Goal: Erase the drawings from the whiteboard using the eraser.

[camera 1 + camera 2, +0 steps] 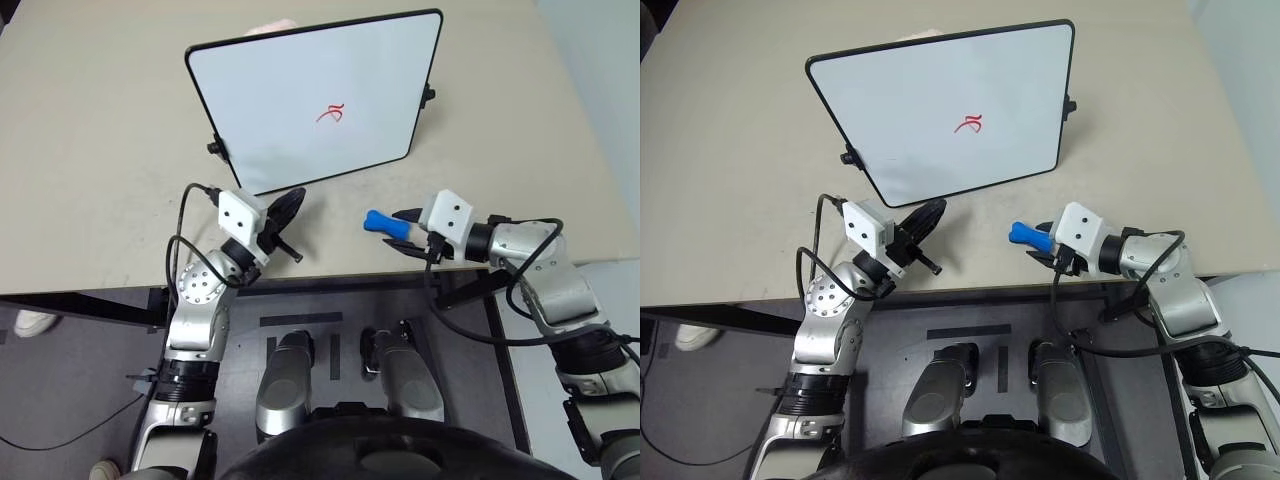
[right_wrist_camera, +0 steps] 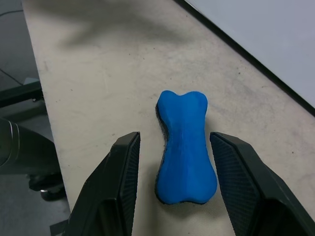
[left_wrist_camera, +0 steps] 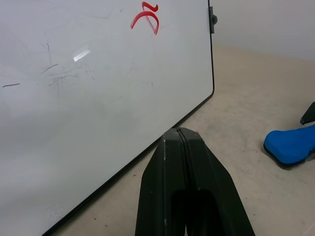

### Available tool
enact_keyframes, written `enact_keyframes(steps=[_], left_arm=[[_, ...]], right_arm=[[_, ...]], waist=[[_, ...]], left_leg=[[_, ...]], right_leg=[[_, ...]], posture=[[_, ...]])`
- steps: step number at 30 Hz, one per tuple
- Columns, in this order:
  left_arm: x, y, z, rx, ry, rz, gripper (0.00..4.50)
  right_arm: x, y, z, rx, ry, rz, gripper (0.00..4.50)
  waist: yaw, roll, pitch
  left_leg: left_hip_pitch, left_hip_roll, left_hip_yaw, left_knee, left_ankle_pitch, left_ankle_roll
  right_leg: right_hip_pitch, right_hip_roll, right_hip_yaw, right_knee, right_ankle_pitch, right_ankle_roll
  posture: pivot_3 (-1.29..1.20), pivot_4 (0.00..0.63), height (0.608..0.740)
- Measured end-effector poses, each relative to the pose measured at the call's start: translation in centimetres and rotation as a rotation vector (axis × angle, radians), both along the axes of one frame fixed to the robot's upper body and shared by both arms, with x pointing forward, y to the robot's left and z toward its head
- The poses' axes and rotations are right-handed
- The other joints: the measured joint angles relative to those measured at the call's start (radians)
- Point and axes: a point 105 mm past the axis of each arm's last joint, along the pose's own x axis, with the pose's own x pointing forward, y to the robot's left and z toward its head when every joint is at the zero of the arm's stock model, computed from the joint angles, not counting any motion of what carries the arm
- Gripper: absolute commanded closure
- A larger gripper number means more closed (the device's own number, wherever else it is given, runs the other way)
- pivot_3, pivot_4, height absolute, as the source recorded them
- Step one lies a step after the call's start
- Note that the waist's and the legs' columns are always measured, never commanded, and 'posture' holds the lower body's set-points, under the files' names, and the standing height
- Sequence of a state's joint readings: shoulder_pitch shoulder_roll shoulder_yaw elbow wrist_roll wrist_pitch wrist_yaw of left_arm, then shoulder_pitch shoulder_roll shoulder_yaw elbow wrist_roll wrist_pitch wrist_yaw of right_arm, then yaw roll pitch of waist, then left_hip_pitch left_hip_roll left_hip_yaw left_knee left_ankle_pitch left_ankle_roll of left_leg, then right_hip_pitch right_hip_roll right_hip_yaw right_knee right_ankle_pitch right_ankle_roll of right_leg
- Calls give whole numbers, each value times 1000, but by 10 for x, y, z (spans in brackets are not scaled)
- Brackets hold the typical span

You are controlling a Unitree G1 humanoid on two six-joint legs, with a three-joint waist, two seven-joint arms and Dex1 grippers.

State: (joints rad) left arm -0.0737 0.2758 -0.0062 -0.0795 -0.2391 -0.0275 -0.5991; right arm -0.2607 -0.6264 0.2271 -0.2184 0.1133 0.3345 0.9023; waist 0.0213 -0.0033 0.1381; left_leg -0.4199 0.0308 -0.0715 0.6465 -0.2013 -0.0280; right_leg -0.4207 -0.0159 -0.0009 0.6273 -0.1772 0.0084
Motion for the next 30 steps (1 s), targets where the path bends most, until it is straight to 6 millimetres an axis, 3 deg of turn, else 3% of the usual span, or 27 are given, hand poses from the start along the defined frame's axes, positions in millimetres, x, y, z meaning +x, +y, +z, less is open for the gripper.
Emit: enact_keyframes(steps=[5, 8, 11, 13, 19, 21, 26, 30], left_arm=[[0, -1, 0, 0, -1, -3, 4500], [0, -1, 0, 0, -4, -2, 4500], [0, -1, 1, 0, -7, 1, 4500], [0, -1, 1, 0, -9, 1, 4500], [2, 0, 2, -1, -13, 7, 4500], [2, 0, 1, -1, -9, 9, 4500], [4, -1, 2, 0, -15, 4, 4500], [5, -2, 2, 1, -14, -3, 4500]], right_arm=[[5, 3, -10, -9, 25, -7, 2119], [5, 2, -11, -10, 28, -10, 2701], [6, 3, -10, -9, 20, -8, 3692], [7, 4, -10, -6, 17, -7, 4097], [9, 4, -6, -10, -20, -9, 4206], [17, 8, 8, -4, -95, -11, 4206], [55, 24, 66, 32, -412, -33, 4206], [78, 41, 82, 29, -580, -36, 4206]], waist=[[0, 0, 0], [0, 0, 0], [0, 0, 0], [0, 0, 0], [0, 0, 0], [-2, 0, 0], [-9, 0, 0], [-9, 0, 0]], left_leg=[[0, 0, 0, 0, 0, 0], [0, 0, 0, 0, 0, 0], [0, 0, 0, 0, 0, 0], [0, 0, 0, 0, 0, 0], [0, 0, 0, 0, 1, 0], [0, 0, 0, 0, 1, 0], [2, 0, -1, 0, 1, 1], [1, 1, -1, 0, 1, 1]], right_leg=[[0, 0, 0, 0, 0, 0], [0, 0, 0, 0, 0, 0], [0, 0, 0, 0, 0, 0], [0, 0, 0, 0, 0, -1], [0, 0, 0, 0, 1, -1], [0, 0, 1, 1, 1, -1], [-1, 0, 1, 1, 5, -5], [-3, 0, 1, 1, 9, -13]], posture=[[0, 150, 740], [0, 150, 740], [0, 150, 740], [0, 150, 740], [0, 150, 740], [0, 150, 740], [0, 150, 740], [0, 150, 740]])
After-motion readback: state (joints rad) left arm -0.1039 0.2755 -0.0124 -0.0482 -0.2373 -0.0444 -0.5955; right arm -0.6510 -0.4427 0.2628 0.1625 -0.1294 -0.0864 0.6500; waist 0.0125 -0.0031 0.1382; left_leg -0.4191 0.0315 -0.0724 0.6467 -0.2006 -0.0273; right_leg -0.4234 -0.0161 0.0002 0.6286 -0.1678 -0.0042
